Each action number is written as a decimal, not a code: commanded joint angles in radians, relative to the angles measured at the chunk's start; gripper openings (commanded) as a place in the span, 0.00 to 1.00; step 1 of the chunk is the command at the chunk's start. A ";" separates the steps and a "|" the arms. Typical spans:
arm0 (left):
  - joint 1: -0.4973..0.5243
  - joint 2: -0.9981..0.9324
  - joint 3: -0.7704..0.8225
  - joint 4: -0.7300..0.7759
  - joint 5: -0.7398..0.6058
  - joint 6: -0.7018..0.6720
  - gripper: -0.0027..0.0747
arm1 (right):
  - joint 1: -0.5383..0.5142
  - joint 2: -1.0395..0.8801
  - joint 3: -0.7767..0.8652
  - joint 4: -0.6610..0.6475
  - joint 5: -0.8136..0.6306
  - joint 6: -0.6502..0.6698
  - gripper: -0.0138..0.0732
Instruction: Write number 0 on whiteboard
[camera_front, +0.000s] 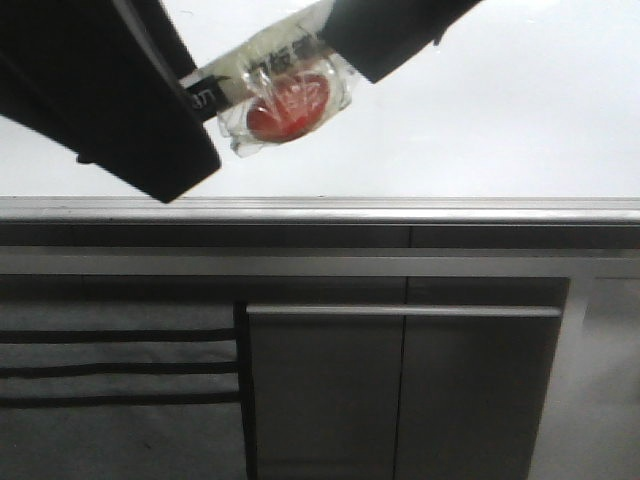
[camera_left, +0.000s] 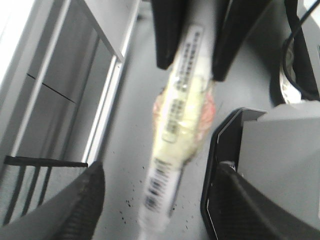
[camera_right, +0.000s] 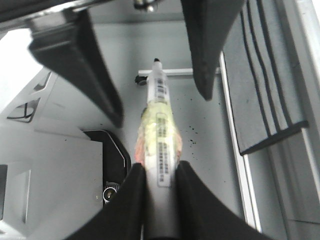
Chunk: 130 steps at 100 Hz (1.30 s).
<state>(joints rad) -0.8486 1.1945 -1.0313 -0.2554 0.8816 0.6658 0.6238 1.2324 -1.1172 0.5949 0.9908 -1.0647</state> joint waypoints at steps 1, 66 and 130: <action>-0.005 -0.065 -0.036 0.002 -0.063 -0.039 0.62 | -0.035 -0.042 -0.031 0.037 -0.042 0.022 0.19; 0.530 -0.462 0.221 0.073 -0.319 -0.442 0.53 | -0.297 -0.325 0.237 0.101 -0.319 0.253 0.09; 0.642 -0.471 0.336 0.012 -0.461 -0.449 0.44 | -0.286 0.042 0.091 0.325 -0.453 0.326 0.08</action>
<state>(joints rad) -0.2101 0.7258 -0.6689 -0.2252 0.4936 0.2286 0.3333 1.2197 -0.9320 0.9237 0.5437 -0.7842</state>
